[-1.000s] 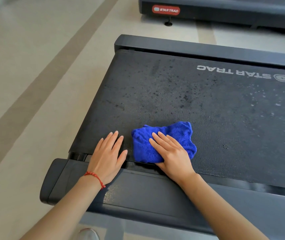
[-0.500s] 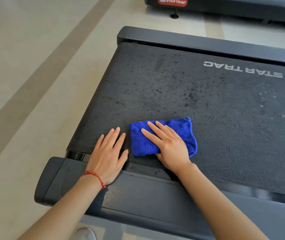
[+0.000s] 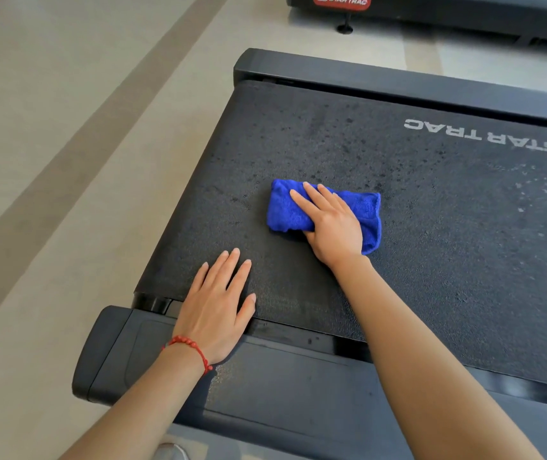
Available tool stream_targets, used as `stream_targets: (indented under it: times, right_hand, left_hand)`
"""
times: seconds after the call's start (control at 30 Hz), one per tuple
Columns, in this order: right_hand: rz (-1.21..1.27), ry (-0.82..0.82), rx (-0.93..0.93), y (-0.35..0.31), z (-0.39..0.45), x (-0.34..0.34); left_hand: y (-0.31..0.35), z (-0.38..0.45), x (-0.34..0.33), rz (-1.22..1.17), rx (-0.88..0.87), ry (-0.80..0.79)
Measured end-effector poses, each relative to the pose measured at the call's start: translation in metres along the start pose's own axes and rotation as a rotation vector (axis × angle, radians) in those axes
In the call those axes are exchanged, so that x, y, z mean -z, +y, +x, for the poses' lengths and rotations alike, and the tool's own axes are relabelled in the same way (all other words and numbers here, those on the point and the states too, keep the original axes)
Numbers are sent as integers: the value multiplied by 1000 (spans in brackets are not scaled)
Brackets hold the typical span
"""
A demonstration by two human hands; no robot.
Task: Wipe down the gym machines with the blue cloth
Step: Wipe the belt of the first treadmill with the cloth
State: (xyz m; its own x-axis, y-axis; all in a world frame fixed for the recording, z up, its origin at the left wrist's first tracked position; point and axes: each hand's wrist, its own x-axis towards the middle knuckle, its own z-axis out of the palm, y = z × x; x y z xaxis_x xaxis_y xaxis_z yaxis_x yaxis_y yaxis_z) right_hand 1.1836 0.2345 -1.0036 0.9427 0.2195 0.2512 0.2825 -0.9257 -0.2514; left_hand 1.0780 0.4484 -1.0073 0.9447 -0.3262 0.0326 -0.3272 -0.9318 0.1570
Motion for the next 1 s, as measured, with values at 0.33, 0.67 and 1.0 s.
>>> stream_targets:
  times: [0.33,0.67,1.0]
  right_hand:
    - [-10,-22,-74,-12,-2,1]
    - [46,135,169,-27,-69,3]
    - [123,43,191,-30,-106,12]
  left_hand:
    - [1,0,1,-32,-4,7]
    - [0,0,-1,-97,-2,7]
    - [-1,0,-2,-126,-8,21]
